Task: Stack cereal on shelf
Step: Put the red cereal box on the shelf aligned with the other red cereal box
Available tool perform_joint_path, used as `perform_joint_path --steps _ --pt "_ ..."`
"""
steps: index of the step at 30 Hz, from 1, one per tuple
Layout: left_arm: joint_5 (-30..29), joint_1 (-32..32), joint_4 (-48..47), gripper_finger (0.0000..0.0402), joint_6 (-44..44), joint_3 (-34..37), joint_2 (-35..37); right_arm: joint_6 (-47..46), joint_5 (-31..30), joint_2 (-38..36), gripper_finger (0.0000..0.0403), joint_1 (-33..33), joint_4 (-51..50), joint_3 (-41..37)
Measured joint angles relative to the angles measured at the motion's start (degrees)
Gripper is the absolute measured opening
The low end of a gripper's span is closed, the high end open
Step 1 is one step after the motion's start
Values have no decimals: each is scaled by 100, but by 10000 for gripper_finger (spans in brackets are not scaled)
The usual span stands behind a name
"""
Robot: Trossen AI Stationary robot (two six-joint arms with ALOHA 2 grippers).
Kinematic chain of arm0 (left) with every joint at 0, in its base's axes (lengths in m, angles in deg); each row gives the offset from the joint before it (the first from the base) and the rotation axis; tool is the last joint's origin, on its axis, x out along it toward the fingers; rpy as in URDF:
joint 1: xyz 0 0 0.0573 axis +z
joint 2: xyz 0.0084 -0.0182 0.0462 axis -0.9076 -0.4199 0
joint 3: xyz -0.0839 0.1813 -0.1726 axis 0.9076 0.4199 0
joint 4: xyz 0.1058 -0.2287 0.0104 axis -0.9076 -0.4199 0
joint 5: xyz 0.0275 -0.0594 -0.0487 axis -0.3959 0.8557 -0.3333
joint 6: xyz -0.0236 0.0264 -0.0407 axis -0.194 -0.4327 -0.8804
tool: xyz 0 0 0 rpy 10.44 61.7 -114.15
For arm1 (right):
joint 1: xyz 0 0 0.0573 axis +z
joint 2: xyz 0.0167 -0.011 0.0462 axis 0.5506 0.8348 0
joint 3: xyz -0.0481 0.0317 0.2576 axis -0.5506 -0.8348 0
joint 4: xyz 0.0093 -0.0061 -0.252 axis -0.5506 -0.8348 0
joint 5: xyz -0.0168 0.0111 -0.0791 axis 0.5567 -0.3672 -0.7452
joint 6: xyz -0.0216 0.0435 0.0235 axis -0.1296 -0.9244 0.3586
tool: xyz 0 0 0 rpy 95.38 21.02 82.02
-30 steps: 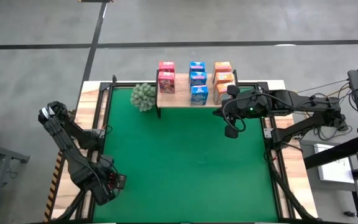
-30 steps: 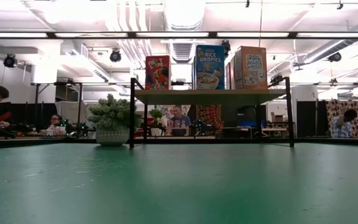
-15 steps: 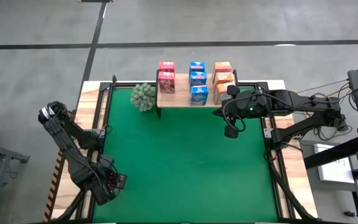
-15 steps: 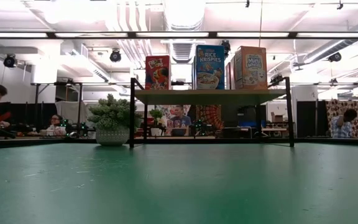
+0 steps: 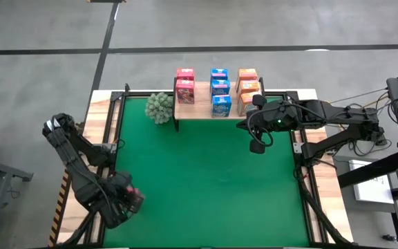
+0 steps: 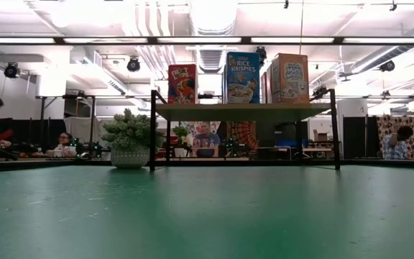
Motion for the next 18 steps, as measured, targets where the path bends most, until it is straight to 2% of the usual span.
perform_joint_path --steps 4,7,9,18 --pt "-1313 296 46 189 1620 -418 -35 0 0 0 9 -1 -4 0" --pt "-1885 656 111 189 3091 -764 -49 5 0 0 9 -1 -5 0" --pt "-2056 944 98 189 4082 -985 -49 16 0 0 9 -1 -4 -10" --pt "-2099 2475 233 189 8099 -1894 -49 65 0 0 9 -1 -147 -50"
